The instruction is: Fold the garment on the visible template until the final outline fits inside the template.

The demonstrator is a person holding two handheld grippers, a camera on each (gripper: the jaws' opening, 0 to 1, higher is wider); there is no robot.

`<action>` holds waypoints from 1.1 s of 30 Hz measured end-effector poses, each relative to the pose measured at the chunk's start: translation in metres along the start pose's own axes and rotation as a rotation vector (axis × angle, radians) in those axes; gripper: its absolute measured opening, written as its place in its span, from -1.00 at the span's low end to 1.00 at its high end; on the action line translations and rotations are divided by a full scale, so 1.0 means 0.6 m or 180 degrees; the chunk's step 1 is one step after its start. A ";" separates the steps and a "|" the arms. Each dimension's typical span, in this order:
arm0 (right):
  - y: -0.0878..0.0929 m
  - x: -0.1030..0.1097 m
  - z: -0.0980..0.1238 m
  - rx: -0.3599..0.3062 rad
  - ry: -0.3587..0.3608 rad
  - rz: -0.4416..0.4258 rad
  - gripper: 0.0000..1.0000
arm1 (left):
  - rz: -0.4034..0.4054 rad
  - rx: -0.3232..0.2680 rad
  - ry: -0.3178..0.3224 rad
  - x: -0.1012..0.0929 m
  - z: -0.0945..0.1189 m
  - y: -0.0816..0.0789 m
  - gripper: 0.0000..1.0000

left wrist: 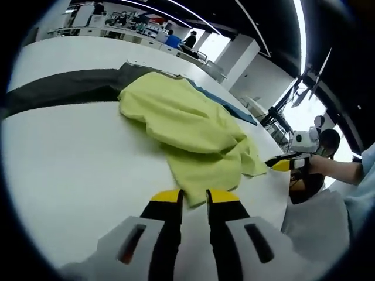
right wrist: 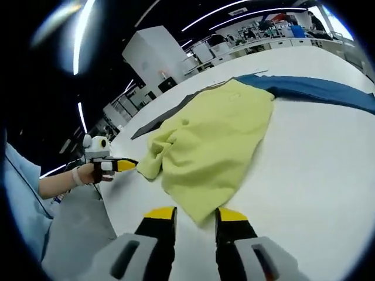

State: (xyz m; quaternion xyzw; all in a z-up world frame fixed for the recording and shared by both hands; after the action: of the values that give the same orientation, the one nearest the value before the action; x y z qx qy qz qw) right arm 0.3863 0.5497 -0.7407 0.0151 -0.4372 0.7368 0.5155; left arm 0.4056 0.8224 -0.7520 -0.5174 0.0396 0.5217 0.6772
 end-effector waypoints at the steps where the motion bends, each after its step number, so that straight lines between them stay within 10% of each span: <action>1: 0.001 0.000 0.000 0.0003 0.0007 0.0006 -0.63 | 0.0021 -0.0001 -0.0009 0.000 0.000 0.000 -0.79; 11: 0.006 -0.019 -0.007 0.0054 0.0185 -0.0019 -1.00 | 0.0413 0.0016 -0.0028 -0.004 0.004 0.009 -1.00; 33: -0.014 -0.047 0.081 -0.0076 0.0339 -0.0202 -1.00 | 0.0135 0.0051 -0.0122 -0.009 0.099 0.012 -1.00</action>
State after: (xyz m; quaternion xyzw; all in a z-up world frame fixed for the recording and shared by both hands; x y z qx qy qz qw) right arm 0.3851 0.4974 -0.7187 -0.0164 -0.4172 0.7146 0.5613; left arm 0.3689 0.8624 -0.7265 -0.5009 0.0417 0.5454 0.6707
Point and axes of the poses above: the point that each gripper's makers call its tool centre point, and the gripper's own axes: z roughly backward along the fingers, x roughly to its left, y roughly out of its underside, the point moved 3 cm from there along z, roughly backward along the fingers, and after that the axes turned 6 degrees about y, right-handed, at the moved point
